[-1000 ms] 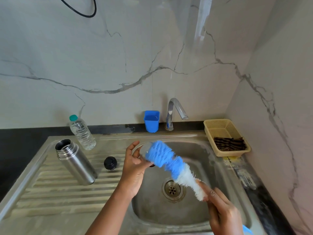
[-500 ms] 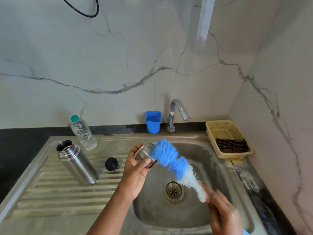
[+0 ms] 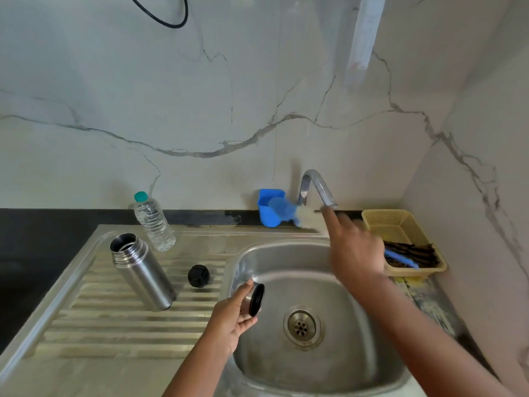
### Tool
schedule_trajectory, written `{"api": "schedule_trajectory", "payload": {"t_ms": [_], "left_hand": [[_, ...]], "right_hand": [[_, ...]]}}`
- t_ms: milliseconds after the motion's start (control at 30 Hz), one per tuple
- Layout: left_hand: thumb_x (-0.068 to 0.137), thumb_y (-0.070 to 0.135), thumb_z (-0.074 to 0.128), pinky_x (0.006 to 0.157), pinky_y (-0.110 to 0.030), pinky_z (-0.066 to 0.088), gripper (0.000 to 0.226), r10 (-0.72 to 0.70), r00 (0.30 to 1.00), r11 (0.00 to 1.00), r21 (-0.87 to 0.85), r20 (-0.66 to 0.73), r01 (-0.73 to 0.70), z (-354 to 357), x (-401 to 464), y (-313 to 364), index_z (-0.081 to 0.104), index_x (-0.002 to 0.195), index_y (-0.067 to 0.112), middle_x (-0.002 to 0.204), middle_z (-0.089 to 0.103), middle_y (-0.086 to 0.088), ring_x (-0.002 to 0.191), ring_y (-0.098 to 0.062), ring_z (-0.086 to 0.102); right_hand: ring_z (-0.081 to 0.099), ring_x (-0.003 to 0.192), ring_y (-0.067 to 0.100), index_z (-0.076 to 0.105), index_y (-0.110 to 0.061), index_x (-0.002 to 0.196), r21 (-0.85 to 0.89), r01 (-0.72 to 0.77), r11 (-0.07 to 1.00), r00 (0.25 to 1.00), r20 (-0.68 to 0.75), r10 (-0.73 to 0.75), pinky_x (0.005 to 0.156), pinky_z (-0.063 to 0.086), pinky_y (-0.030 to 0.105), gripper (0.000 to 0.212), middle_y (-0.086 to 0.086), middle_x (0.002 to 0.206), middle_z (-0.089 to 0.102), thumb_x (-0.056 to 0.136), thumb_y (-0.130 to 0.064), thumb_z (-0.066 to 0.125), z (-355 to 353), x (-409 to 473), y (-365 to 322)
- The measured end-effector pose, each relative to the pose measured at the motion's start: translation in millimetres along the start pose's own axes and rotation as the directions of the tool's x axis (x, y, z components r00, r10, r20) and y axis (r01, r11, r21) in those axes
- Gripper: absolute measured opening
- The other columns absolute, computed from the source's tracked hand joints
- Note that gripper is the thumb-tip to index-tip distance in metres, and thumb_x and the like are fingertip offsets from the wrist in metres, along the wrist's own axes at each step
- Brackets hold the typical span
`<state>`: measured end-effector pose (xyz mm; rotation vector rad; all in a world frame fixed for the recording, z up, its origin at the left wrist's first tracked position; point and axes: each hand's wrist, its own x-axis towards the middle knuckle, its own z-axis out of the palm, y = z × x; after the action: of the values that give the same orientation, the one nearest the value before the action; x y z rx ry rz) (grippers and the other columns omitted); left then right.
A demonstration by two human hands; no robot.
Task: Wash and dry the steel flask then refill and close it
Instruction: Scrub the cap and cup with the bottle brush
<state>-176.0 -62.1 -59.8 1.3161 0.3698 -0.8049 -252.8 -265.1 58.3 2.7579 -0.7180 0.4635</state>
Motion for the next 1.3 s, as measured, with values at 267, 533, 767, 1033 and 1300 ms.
{"api": "schedule_trajectory", "payload": {"t_ms": [267, 533, 767, 1033, 1300], "left_hand": [[0.069, 0.040, 0.077, 0.097, -0.050, 0.052, 0.041, 0.027, 1.000, 0.999, -0.032, -0.006, -0.027, -3.4, 2.6, 3.9, 0.063, 0.079, 0.003, 0.068, 0.072, -0.011, 0.096, -0.036, 0.071], [0.081, 0.036, 0.074, 0.094, -0.048, 0.053, 0.032, 0.035, 0.998, 0.999, -0.020, -0.046, -0.036, -19.2, 13.6, 5.0, 0.060, 0.071, 0.009, 0.092, 0.071, -0.022, 0.086, -0.031, 0.074], [0.079, 0.036, 0.073, 0.089, -0.045, 0.055, 0.033, 0.056, 0.997, 0.997, -0.050, -0.058, -0.059, -30.1, 20.4, 8.5, 0.059, 0.071, 0.007, 0.092, 0.074, -0.022, 0.086, -0.032, 0.074], [0.077, 0.036, 0.074, 0.089, -0.045, 0.056, 0.033, 0.093, 0.995, 0.994, -0.057, -0.040, -0.095, -33.7, 18.9, 5.7, 0.066, 0.088, 0.006, 0.083, 0.075, -0.017, 0.082, -0.028, 0.074], [0.070, 0.027, 0.082, 0.086, -0.038, 0.058, 0.043, 0.250, 0.965, 0.968, 0.034, -0.075, -0.249, -51.0, 14.3, 3.0, 0.059, 0.094, -0.001, 0.070, 0.054, -0.006, 0.073, -0.017, 0.063]], "right_hand": [[0.056, 0.105, 0.026, 0.040, -0.018, 0.132, -0.245, 0.222, 0.944, 0.970, 0.156, -0.188, 0.082, 0.039, 0.034, 0.049, 0.003, 0.113, 0.061, 0.089, -0.015, 0.063, -13.3, 130.7, -36.2], [0.046, 0.123, 0.027, 0.049, -0.016, 0.132, -0.325, 0.479, 0.815, 0.864, 0.336, -0.374, 0.100, 0.036, 0.036, 0.036, 0.006, 0.127, 0.057, 0.097, -0.018, 0.055, 27.3, 174.2, -55.7], [0.048, 0.121, 0.024, 0.055, -0.011, 0.127, -0.267, 0.504, 0.821, 0.838, 0.382, -0.390, 0.093, 0.036, 0.031, 0.031, 0.006, 0.124, 0.059, 0.096, -0.012, 0.055, 51.0, 176.7, -66.4], [0.042, 0.130, 0.032, 0.044, -0.007, 0.138, -0.309, 0.580, 0.754, 0.814, 0.243, -0.527, 0.109, 0.032, 0.042, 0.046, 0.015, 0.142, 0.045, 0.094, -0.010, 0.055, 63.8, 162.9, -61.2], [0.052, 0.113, 0.029, 0.064, -0.018, 0.124, 0.612, 0.425, 0.667, 0.786, 0.117, -0.608, 0.097, 0.044, 0.043, 0.036, 0.009, 0.123, 0.059, 0.088, -0.015, 0.065, 54.4, 62.8, -118.3]]}}
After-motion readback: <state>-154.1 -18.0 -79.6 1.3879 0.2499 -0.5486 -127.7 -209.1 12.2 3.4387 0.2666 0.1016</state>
